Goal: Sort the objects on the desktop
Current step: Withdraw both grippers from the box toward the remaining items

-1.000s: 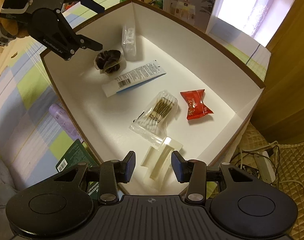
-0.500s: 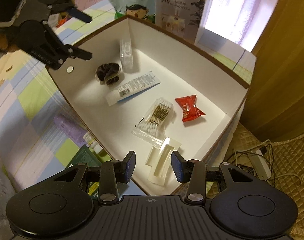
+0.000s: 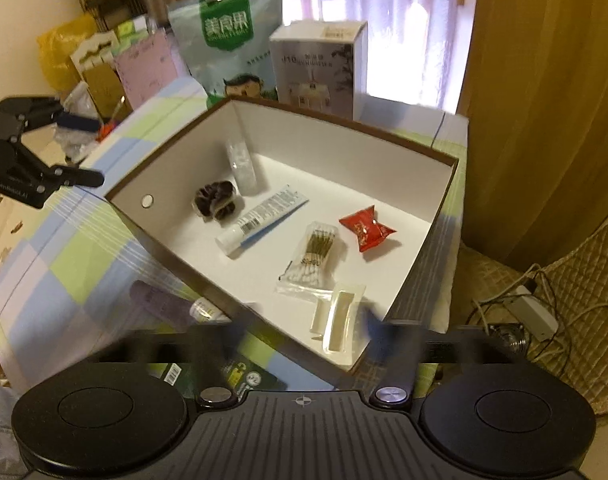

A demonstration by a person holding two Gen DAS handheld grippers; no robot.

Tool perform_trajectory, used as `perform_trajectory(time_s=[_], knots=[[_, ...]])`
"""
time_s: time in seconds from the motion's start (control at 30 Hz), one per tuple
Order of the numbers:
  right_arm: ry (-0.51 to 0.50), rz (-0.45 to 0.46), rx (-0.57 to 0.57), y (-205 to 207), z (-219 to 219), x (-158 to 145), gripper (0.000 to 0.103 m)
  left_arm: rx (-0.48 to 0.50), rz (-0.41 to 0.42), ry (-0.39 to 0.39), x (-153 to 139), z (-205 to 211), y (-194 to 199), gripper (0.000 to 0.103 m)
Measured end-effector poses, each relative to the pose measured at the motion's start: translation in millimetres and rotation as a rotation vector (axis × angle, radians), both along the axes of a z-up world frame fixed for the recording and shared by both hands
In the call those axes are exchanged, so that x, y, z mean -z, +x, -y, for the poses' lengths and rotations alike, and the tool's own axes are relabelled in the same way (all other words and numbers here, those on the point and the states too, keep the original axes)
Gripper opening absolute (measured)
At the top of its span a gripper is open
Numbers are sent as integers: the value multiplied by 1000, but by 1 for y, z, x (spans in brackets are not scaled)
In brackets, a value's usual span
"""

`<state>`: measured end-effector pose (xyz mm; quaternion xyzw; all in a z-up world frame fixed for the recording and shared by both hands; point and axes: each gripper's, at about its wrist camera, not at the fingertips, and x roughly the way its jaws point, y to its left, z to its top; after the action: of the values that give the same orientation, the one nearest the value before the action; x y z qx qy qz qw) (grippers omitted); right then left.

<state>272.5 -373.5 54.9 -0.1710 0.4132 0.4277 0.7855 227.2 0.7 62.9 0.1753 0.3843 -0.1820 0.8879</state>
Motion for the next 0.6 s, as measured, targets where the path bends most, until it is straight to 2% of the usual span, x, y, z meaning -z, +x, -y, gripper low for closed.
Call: perform_trajectory(time_s=[0.07,0.23,0.37,0.5,0.6], knots=[[34,27,-41,-17,7,-5,94,-12,-7,-12,1,-6,-15,84],[38,5,-108,-46,11,4,94,-56,-39,-25,13,-17,-45,84],[41,-126,-79,-53,10,42,94,-99,-82,-42,30,-22,-58,84],[91,-280,51,-42,15,91,94,-143,-127,-71,48,-26,-63,84],[94,-305,77,-40,15,110,94,-157,-154,-68,60,-26,-65,84]])
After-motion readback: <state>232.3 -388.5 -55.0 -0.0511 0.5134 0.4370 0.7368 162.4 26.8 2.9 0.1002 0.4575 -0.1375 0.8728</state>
